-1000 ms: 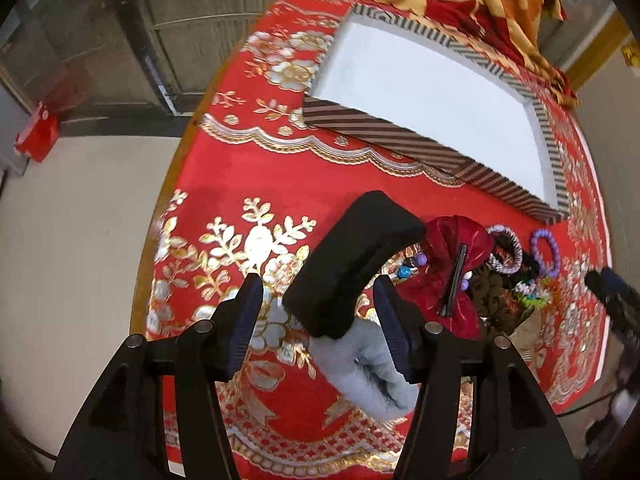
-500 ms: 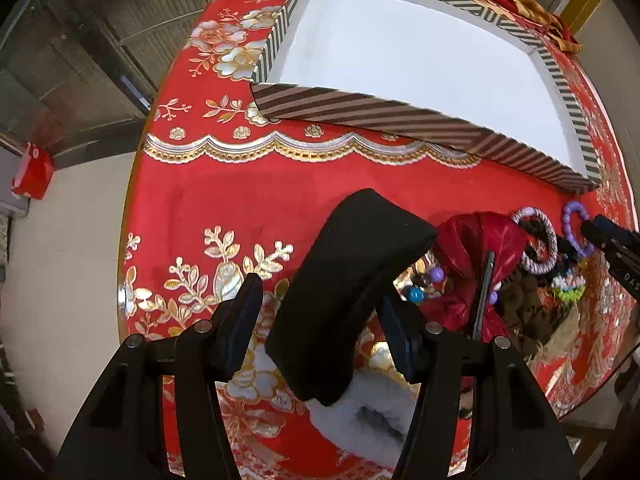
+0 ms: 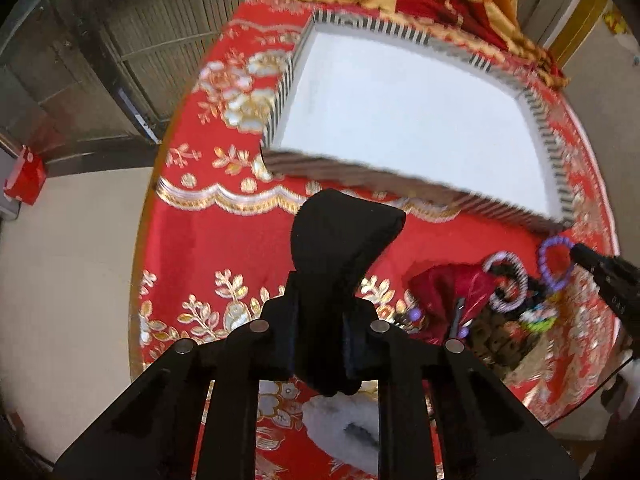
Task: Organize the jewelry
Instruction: 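Carry the black headband with the left gripper while the right gripper grasps the purple bracelet, then place the black headband in the tray with the left gripper while the right places the purple bracelet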
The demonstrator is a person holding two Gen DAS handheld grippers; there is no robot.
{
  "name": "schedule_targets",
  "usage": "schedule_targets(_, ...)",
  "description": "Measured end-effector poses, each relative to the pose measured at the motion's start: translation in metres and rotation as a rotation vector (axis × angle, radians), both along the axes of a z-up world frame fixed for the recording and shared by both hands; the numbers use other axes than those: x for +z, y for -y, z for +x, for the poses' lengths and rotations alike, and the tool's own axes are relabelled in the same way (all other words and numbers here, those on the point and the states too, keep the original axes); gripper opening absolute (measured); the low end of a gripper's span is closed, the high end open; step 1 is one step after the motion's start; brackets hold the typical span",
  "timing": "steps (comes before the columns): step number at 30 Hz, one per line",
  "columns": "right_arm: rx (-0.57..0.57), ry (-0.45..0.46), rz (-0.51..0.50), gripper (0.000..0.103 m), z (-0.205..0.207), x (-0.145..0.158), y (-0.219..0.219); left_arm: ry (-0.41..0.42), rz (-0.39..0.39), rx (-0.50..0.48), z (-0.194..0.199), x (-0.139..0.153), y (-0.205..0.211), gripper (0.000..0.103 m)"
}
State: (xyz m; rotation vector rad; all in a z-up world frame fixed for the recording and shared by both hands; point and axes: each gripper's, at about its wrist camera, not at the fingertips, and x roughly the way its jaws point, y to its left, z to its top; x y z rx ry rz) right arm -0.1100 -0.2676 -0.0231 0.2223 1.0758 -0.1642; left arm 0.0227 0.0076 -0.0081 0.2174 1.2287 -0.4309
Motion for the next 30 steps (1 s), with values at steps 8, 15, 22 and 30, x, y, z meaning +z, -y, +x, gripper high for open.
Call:
schedule_targets(8, 0.031, 0.086, -0.013, 0.009, -0.003, 0.047, -0.010, 0.031, -0.068, -0.002, 0.002, 0.030, 0.007, 0.015)
schedule_targets(15, 0.050, 0.164, -0.017, 0.009, 0.015, 0.085, -0.009, 0.068, -0.097, 0.005, 0.028, 0.052, 0.026, 0.015)
schedule_targets(22, 0.066, 0.165, 0.015, 0.009, 0.052, 0.080, -0.010, 0.052, -0.088, 0.047, 0.074, 0.049, 0.047, 0.015)
schedule_targets(30, 0.039, 0.095, 0.118, 0.009, 0.084, 0.039, 0.002, 0.007, 0.006, 0.074, 0.110, 0.009, 0.072, 0.015)
